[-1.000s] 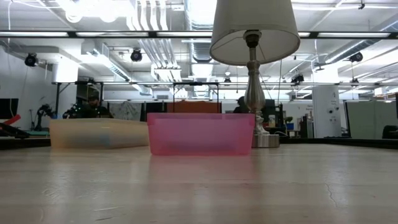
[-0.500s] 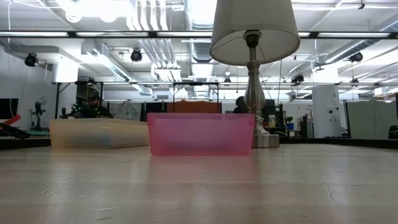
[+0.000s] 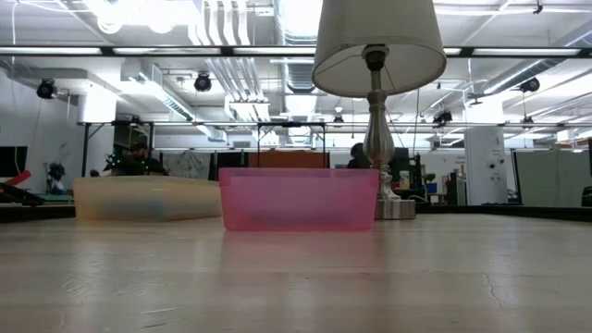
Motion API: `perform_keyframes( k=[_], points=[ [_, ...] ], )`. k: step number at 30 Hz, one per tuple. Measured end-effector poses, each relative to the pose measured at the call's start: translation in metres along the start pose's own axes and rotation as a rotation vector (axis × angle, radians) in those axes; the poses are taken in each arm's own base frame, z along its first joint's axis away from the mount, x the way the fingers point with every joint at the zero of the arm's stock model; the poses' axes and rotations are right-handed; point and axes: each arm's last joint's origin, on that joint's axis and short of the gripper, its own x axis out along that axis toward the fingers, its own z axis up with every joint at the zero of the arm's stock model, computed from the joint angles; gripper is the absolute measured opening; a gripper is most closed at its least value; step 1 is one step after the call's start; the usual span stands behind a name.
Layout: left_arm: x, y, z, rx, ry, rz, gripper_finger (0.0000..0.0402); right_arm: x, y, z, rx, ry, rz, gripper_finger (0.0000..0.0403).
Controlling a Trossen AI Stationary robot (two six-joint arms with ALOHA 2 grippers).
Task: Pick & place jewel cases by type
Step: Put the black cd case into the pink bin
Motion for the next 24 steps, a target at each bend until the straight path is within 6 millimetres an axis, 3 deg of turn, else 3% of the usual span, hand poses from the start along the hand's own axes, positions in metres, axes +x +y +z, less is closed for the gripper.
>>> perform_keyframes(
  k=[15,24],
  points=[
    [0.000,0.000,0.000,0.012,-0.010,0.015,0.0000,0.016,-0.008,0.005,0.074,0.003,0.071,0.0008],
    [0.000,0.000,0.000,0.013,-0.014,0.018,0.0000,0.014,-0.006,0.022,-0.003,-0.034,0.106,0.0008]
  ],
)
